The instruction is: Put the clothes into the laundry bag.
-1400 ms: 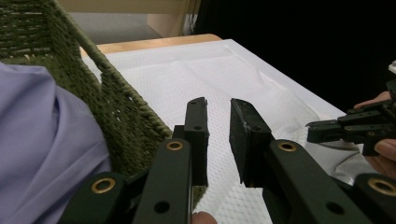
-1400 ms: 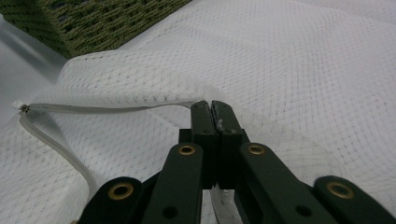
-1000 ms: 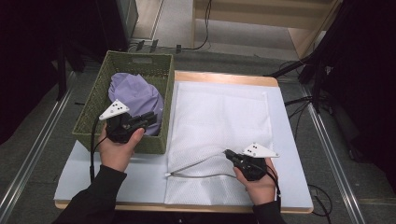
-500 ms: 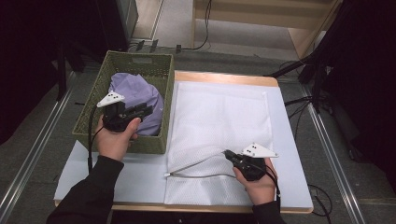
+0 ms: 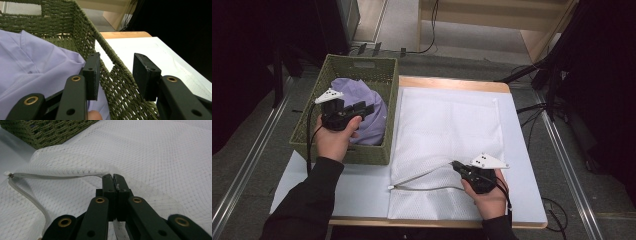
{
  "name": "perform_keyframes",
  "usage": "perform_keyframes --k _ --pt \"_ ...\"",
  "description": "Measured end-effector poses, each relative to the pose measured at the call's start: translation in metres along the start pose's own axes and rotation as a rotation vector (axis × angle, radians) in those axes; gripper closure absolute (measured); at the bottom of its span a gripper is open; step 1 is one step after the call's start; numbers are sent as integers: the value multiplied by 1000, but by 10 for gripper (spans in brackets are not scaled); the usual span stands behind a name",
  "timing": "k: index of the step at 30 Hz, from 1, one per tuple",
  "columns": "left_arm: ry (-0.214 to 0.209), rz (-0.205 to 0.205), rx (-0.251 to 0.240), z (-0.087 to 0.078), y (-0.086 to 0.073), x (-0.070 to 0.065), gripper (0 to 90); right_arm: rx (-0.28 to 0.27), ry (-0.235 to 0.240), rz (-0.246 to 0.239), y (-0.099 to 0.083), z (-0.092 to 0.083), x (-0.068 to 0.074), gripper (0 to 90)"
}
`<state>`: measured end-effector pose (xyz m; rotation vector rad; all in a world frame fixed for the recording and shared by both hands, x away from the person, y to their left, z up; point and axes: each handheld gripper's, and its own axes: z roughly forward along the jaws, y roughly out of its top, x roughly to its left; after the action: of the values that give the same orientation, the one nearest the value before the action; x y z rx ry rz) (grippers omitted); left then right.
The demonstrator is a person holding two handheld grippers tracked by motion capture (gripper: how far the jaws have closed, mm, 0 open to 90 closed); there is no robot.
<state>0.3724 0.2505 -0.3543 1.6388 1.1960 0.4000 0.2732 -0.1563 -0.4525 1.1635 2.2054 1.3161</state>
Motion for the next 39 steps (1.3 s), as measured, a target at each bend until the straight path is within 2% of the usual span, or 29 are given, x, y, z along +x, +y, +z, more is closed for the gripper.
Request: perform_keyframes --k 3,7,9,10,11,12,14,16,19,23,26,29,33,36,37,38,39 --pt "-7 -31 22 3 3 2 575 -1 -1 -4 0 0 0 900" --pt "-20 -76 21 3 8 7 551 0 0 -4 0 0 0 900" --pt "-22 -80 11 3 10 8 537 -1 -1 -4 0 0 0 900" --pt "-4 -55 -5 3 12 9 526 0 0 -4 0 0 0 900" --pt "10 -46 -15 4 13 9 497 0 -1 -4 0 0 0 900" --pt "19 -40 -8 6 14 11 486 1 -1 -4 0 0 0 900" --pt "24 -53 11 10 14 15 469 0 1 -4 0 1 0 900" --pt "37 -70 52 17 13 19 440 0 1 -4 0 1 0 900" --pt "70 -65 57 21 14 22 414 0 2 -5 0 1 0 900" --pt "92 -107 119 27 17 31 366 0 3 -4 0 1 0 900" --pt "108 -86 138 31 20 34 336 0 3 -4 0 1 0 900" --pt "113 -87 160 34 21 38 278 0 3 -4 0 1 0 900" --pt "136 -86 191 41 22 43 148 0 3 -5 0 1 0 900" --pt "142 -89 213 44 22 47 86 1 2 -6 0 1 0 900" --pt "127 -97 220 45 22 49 71 1 2 -7 0 1 0 900" --pt "90 -116 228 45 21 52 58 1 2 -6 0 1 0 900" --pt "70 -134 225 45 20 54 0 2 1 -7 0 1 0 900"
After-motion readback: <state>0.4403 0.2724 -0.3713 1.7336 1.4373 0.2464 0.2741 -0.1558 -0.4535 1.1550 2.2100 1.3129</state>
